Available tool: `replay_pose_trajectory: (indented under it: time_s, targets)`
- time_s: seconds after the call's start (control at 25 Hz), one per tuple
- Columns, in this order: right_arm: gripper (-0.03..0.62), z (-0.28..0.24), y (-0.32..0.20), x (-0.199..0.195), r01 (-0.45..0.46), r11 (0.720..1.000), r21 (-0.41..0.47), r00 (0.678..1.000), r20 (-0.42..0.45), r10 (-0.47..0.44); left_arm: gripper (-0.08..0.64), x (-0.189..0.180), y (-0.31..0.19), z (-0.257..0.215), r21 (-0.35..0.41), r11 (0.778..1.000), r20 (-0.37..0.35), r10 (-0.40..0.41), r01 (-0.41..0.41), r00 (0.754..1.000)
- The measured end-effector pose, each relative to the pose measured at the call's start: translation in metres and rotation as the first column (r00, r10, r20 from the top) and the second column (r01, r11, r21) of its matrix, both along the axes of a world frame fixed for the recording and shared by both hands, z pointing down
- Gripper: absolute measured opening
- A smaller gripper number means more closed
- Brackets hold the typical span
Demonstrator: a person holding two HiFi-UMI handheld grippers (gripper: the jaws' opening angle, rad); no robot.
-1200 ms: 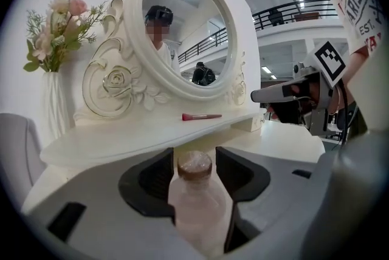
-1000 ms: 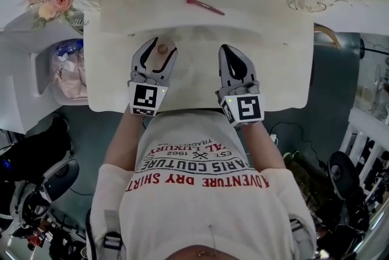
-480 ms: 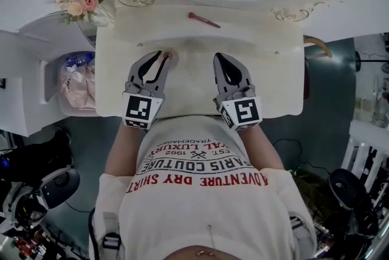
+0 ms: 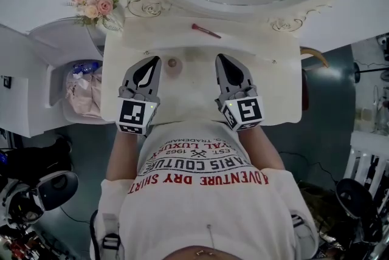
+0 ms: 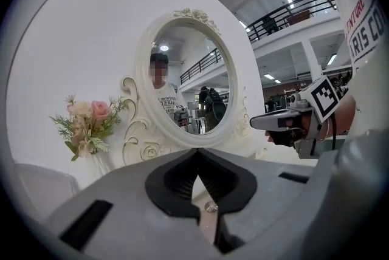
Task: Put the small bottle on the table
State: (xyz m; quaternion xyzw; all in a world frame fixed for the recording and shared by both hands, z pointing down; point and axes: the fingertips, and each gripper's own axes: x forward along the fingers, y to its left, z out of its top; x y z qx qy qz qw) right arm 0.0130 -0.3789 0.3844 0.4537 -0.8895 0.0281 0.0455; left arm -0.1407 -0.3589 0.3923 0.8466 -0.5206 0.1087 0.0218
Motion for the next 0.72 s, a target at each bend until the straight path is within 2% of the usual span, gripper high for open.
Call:
replay_pose_trajectory:
  time_s: [0.24, 0.72]
  targets:
    - [-0.002, -0.003, -0.003, 0.003, -0.035, 0.999, 0.006, 0.999, -0.023, 0.035, 0.008, -0.005, 0.003, -0.013, 0.027, 1.0, 0.009, -0.006, 0.006, 1.0]
    - [-0.002, 0.001, 0.001, 0.002, -0.03, 1.0, 0.005, 0.999, -0.046, 0.03, 0.008, -0.005, 0.005, -0.008, 0.033, 0.999, 0.001, -0.002, 0.002, 1.0]
